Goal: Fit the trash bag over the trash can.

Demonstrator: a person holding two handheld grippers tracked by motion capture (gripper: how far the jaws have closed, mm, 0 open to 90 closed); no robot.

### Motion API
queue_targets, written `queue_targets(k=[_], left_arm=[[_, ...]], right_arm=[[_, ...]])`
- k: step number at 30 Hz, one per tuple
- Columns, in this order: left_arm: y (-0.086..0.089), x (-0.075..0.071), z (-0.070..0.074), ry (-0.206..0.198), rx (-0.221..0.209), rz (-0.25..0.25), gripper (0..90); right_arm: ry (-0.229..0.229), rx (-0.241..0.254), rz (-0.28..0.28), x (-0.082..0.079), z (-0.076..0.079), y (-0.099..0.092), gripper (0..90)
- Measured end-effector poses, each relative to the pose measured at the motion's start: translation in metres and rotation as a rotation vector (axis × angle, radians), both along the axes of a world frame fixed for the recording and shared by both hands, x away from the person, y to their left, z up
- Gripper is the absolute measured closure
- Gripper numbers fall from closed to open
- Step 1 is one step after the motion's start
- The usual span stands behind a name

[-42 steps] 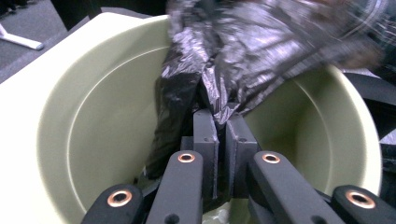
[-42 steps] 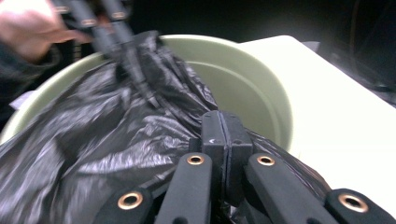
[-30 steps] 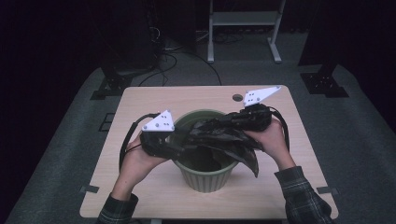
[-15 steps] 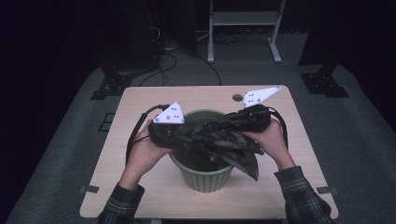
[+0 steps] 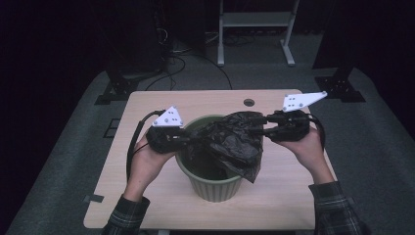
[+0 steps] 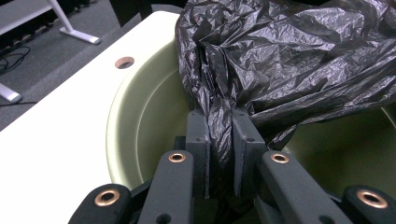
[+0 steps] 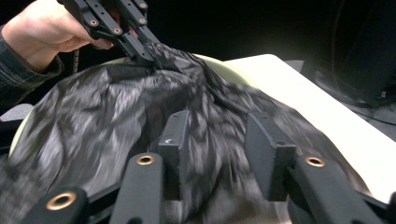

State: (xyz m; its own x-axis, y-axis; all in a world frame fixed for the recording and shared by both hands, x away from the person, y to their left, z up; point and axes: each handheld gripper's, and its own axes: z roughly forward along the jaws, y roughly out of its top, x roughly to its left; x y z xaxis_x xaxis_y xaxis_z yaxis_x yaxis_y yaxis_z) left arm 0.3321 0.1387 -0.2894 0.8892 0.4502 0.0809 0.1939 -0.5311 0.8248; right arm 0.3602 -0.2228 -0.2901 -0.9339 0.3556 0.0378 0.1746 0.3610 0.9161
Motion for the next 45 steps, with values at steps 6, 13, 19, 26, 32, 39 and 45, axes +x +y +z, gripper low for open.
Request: queue_targets(k=[6, 13, 19, 26, 32, 39, 45], left_arm=[[0.003, -0.003, -0.004, 0.008, -0.005, 0.003, 79.2], [0.004, -0.005, -0.006, 0.013, -0.011, 0.000, 79.2], [-0.001, -0.005, -0.005, 0.003, 0.014, -0.015, 79.2], [-0.016, -0.006, -0.006, -0.014, 0.069, -0.041, 79.3], [-0.028, -0.008, -0.007, -0.023, 0.102, -0.085, 79.0], [-0.028, -0.008, -0.012, -0.030, 0.085, -0.089, 58.8], [-0.016, -0.009, -0.002, -0.050, 0.006, -0.074, 49.7]], right_arm=[[0.024, 0.012, -0.018, 0.000, -0.008, -0.013, 51.2], [0.040, -0.036, -0.025, 0.004, -0.021, 0.002, 77.2], [0.046, 0.007, 0.003, 0.005, -0.017, 0.003, 90.0], [0.016, 0.047, 0.052, 0.006, -0.002, 0.020, 90.0], [0.008, 0.043, 0.089, 0.011, 0.006, 0.048, 90.0], [0.013, -0.031, 0.103, 0.014, 0.000, 0.072, 90.0], [0.020, -0.031, 0.104, 0.015, -0.003, 0.069, 90.0]])
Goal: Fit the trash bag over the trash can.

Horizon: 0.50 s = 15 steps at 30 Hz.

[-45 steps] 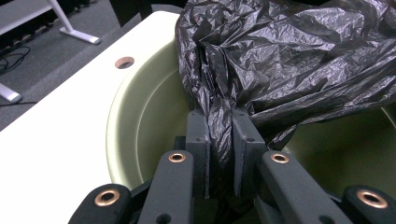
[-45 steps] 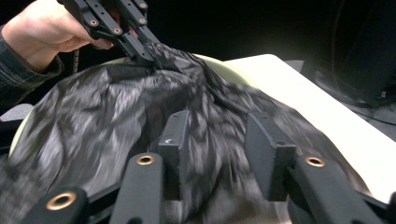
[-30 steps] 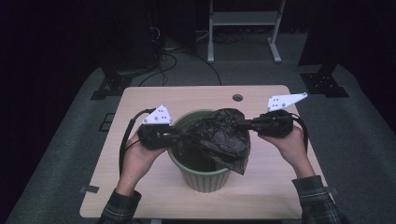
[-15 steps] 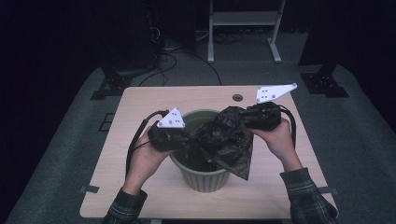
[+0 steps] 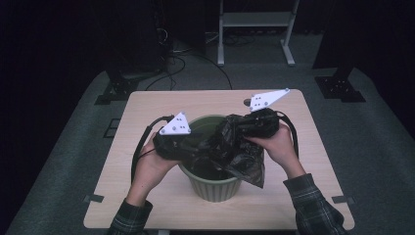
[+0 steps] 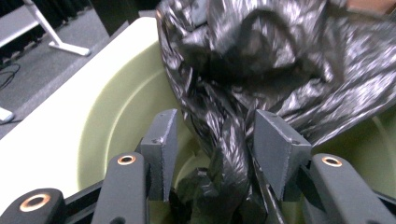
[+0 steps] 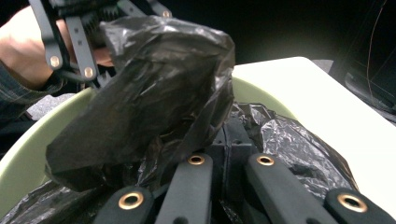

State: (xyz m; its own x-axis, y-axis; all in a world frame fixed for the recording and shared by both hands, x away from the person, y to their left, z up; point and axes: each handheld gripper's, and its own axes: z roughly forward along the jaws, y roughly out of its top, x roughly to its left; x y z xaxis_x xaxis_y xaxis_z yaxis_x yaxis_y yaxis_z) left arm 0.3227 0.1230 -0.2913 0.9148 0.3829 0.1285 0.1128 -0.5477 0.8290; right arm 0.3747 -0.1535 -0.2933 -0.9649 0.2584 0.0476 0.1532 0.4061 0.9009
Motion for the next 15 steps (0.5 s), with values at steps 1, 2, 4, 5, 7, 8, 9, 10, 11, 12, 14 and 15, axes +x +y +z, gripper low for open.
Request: queue_targets(k=[1, 2, 4, 5, 7, 8, 9, 10, 11, 12, 14, 15], left_arm=[[0.000, -0.001, 0.003, -0.011, -0.008, -0.003, 49.8], [-0.001, -0.001, 0.006, -0.015, -0.013, -0.009, 50.5], [-0.005, -0.001, 0.011, -0.028, -0.015, -0.023, 51.4], [-0.008, -0.001, 0.013, -0.027, -0.022, -0.030, 52.4], [-0.014, 0.000, 0.015, -0.035, -0.019, -0.039, 53.9], [-0.017, 0.001, 0.016, -0.030, -0.021, -0.047, 56.0], [-0.019, 0.002, 0.016, -0.023, -0.025, -0.056, 58.4], [-0.021, 0.002, 0.017, -0.021, -0.024, -0.060, 60.7], [-0.023, 0.002, 0.017, -0.025, -0.021, -0.059, 62.7], [-0.026, 0.003, 0.016, -0.025, -0.018, -0.058, 66.6], [-0.027, 0.004, 0.016, -0.023, -0.016, -0.060, 81.1], [-0.026, 0.004, 0.015, -0.022, -0.021, -0.051, 89.9]], right_arm=[[0.000, 0.002, 0.002, 0.000, 0.000, 0.000, 90.0], [-0.001, 0.001, 0.004, -0.001, 0.000, 0.000, 90.0], [-0.002, 0.001, 0.006, -0.001, 0.000, 0.002, 90.0], [-0.005, -0.001, 0.008, -0.002, 0.000, 0.002, 90.0], [-0.004, -0.003, 0.011, -0.002, 0.000, 0.003, 90.0], [-0.004, -0.003, 0.011, -0.002, 0.000, 0.004, 90.0], [-0.003, -0.004, 0.013, -0.002, 0.000, 0.004, 90.0], [-0.002, -0.005, 0.014, -0.002, 0.000, 0.004, 90.0], [-0.003, -0.006, 0.015, -0.002, -0.001, 0.004, 90.0], [-0.003, -0.007, 0.018, -0.002, -0.001, 0.005, 90.0], [-0.004, -0.007, 0.018, -0.003, 0.000, 0.004, 90.0], [-0.008, -0.006, 0.015, -0.004, 0.000, 0.003, 89.0]])
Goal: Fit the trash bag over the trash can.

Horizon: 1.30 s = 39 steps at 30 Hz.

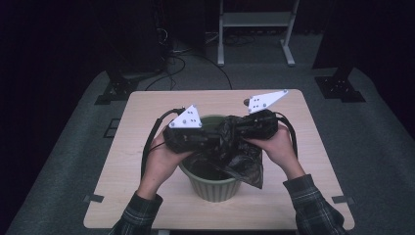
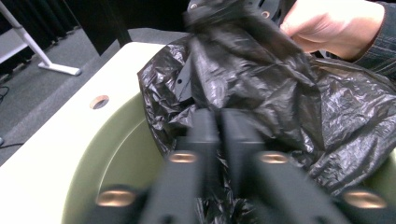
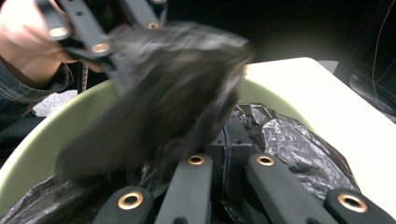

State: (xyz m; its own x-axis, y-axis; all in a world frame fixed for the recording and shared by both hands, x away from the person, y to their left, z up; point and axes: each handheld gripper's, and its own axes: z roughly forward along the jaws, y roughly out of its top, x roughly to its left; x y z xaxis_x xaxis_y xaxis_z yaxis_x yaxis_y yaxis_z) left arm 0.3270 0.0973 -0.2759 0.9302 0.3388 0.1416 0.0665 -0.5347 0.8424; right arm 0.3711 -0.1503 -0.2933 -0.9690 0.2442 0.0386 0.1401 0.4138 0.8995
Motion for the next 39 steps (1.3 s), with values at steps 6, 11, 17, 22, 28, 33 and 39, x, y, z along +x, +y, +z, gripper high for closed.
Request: queue_targets(k=[6, 11, 17, 22, 28, 33, 39], left_arm=[[0.020, 0.001, -0.006, 0.021, -0.013, 0.047, 90.0], [0.036, 0.002, -0.010, 0.034, -0.045, 0.061, 89.9], [0.038, 0.001, -0.012, 0.043, -0.069, 0.065, 89.9], [0.038, 0.002, -0.012, 0.051, -0.081, 0.058, 89.9], [0.039, 0.000, -0.012, 0.058, -0.095, 0.042, 89.9], [0.041, 0.001, -0.012, 0.060, -0.105, 0.045, 89.9], [0.045, 0.002, -0.010, 0.059, -0.113, 0.055, 89.9]], right_arm=[[-0.009, 0.027, -0.066, -0.002, 0.002, -0.026, 77.4], [-0.011, 0.066, -0.103, -0.007, 0.003, -0.054, 74.7], [0.003, 0.072, -0.055, -0.014, 0.002, -0.046, 68.0], [-0.008, 0.048, -0.011, -0.020, 0.001, -0.024, 68.1], [-0.014, 0.050, -0.004, -0.017, 0.001, -0.011, 71.4], [0.000, 0.040, 0.012, -0.014, 0.000, -0.004, 72.6], [-0.008, 0.029, 0.020, -0.021, -0.002, -0.005, 74.2]])
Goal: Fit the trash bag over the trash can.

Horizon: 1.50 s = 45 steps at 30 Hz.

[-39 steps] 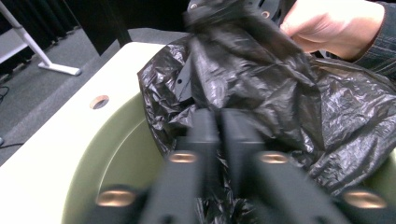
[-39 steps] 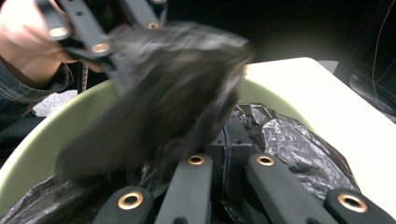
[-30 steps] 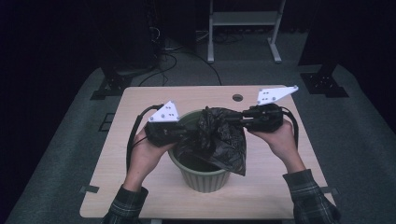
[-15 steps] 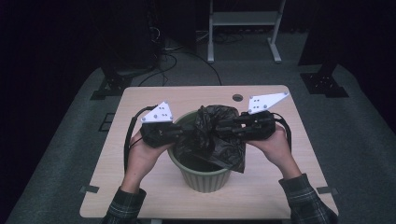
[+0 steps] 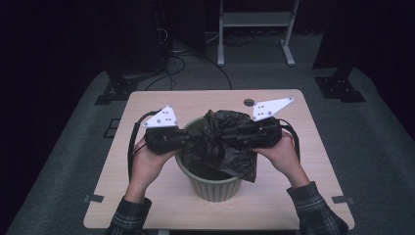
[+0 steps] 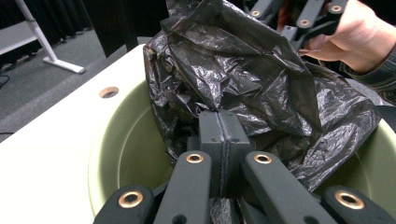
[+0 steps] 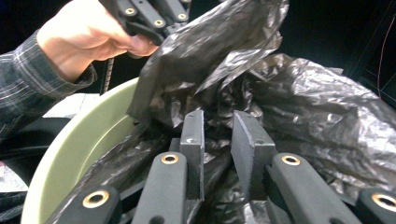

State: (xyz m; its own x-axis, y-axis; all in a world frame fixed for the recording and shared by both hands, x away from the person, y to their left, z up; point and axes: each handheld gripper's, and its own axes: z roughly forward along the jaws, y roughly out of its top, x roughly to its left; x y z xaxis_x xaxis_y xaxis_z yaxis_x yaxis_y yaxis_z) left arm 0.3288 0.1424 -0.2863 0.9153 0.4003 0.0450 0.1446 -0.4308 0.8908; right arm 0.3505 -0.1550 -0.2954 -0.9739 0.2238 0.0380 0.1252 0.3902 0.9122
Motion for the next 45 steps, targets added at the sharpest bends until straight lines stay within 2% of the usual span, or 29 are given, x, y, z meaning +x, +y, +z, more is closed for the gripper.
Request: queue_targets(k=[9, 14, 15, 17, 19, 25, 29, 38, 45], left_arm=[[-0.003, 0.001, -0.001, 0.010, 0.001, -0.003, 89.9], [-0.005, -0.001, -0.001, 0.008, 0.002, -0.018, 89.9], [-0.006, -0.001, -0.001, 0.008, 0.002, -0.017, 89.9], [-0.005, -0.001, -0.001, 0.009, 0.004, -0.015, 89.9], [-0.003, 0.000, -0.001, 0.008, -0.001, -0.008, 89.9], [0.010, 0.000, -0.003, 0.012, -0.021, 0.017, 89.9], [0.018, 0.000, -0.005, 0.006, -0.003, 0.046, 89.9], [0.041, -0.004, -0.010, 0.009, -0.002, 0.106, 90.0], [0.055, -0.008, -0.013, 0.003, -0.005, 0.152, 88.0]], right_arm=[[-0.012, -0.001, 0.027, -0.006, 0.001, 0.004, 75.6], [-0.011, -0.008, 0.015, -0.004, 0.000, 0.009, 75.7], [-0.015, -0.012, 0.015, -0.004, 0.000, 0.010, 78.0], [-0.028, -0.020, 0.003, -0.003, 0.000, 0.012, 90.0], [-0.023, -0.014, -0.002, -0.003, 0.000, 0.011, 90.0], [-0.021, -0.008, -0.012, -0.006, 0.001, -0.005, 90.0], [-0.027, -0.005, -0.014, -0.011, 0.003, -0.016, 90.0], [-0.018, 0.003, -0.029, -0.025, -0.003, -0.048, 90.0], [-0.008, -0.020, -0.016, -0.032, -0.011, -0.050, 90.0]])
